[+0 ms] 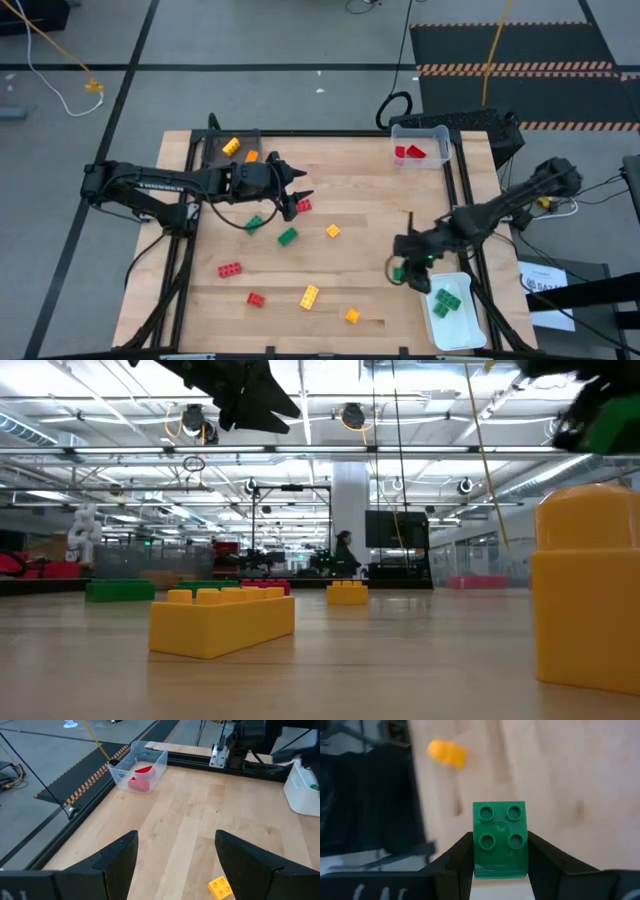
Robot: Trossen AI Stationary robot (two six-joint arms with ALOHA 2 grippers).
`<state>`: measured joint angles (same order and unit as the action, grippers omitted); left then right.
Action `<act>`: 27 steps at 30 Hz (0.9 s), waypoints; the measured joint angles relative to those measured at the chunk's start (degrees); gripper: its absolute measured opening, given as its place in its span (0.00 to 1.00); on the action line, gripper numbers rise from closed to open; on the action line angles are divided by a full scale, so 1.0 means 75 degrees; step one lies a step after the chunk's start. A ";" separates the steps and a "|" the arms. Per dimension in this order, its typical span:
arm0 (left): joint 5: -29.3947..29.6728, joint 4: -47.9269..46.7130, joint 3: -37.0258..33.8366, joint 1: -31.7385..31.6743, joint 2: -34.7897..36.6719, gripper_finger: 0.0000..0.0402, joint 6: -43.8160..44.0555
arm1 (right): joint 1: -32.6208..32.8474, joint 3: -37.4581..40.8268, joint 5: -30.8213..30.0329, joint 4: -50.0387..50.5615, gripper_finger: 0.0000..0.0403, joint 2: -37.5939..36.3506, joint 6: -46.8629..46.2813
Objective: Sort & place blocks by color
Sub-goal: Put the green gamepiece into the white bin
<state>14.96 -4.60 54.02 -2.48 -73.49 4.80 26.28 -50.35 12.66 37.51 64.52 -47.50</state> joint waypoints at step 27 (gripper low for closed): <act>-0.0003 -0.0061 0.0000 0.0000 0.0000 0.66 -0.0003 | 0.2763 0.0546 0.0940 0.1945 0.34 -0.0283 -0.4989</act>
<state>14.94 -5.06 54.02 -2.48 -73.49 4.78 47.00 -46.25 19.71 52.10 62.39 -84.92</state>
